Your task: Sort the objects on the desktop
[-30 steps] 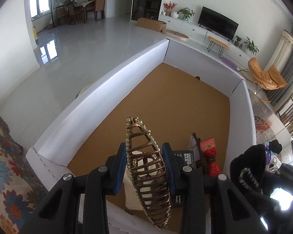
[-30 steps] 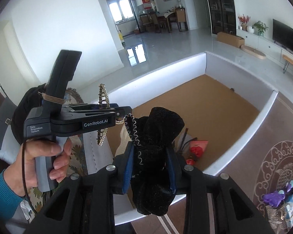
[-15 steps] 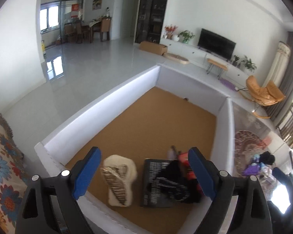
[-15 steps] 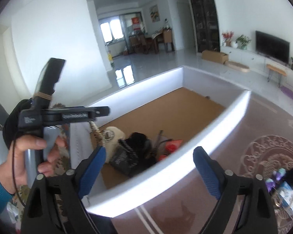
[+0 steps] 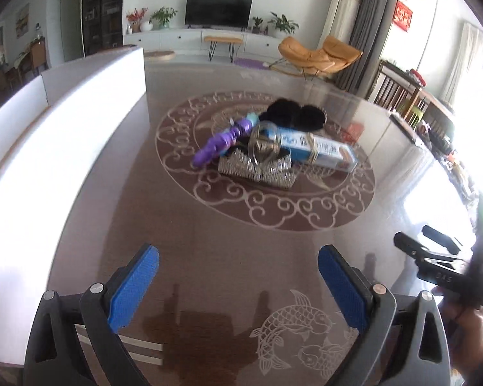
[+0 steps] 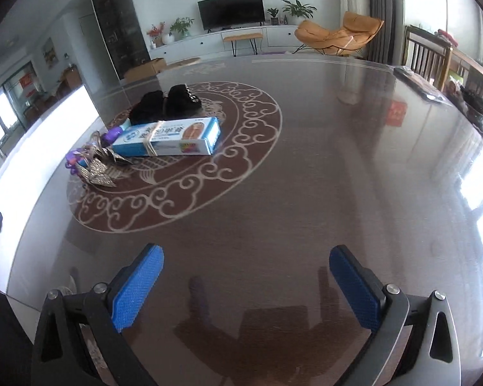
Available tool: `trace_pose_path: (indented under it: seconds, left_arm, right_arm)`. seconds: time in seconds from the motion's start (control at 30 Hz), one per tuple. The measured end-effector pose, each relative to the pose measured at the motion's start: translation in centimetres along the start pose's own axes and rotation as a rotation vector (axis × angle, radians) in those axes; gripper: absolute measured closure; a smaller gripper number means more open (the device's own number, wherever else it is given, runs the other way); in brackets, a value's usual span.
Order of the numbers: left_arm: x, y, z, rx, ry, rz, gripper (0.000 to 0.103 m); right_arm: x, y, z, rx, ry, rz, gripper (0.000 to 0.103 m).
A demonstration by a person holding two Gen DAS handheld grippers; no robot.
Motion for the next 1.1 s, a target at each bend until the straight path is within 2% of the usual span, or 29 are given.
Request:
trace_pose_path:
  seconds: [0.13,0.3,0.43,0.53,1.1]
  left_arm:
    - [-0.9,-1.1,-3.2,0.098,0.053,-0.07,0.002]
    - [-0.3,-0.8,-4.1,0.157,0.059,-0.118,0.002]
    - [0.1,0.0,-4.5,0.14,0.059,-0.106,0.002]
    - [0.0,0.6,-4.8,0.095,0.053,-0.076,0.002]
    - [0.0,0.7,-4.9,0.098,0.044,-0.07,0.0]
  right_arm:
    - [-1.0,0.1,-0.3,0.003,0.038,0.057,0.0]
    - [-2.0,1.1,-0.9,-0.026,0.052,0.127,0.0]
    - [-2.3,1.2,-1.2,-0.04,0.054,0.146,0.0]
    - [-2.4,1.2,-1.1,-0.041,0.054,0.146,0.0]
    - [-2.4,1.1,-1.1,-0.043,0.052,0.144,0.0]
Point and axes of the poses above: each gripper's, at about its wrist camera, not at the fingertips, and z roughly against the way its jaws point, y to its left, x to its top, the point moved 4 cm from there along -z, roughly the way its jaws point, and after that the axes turned 14 degrees about -z, right-handed, at the moved point
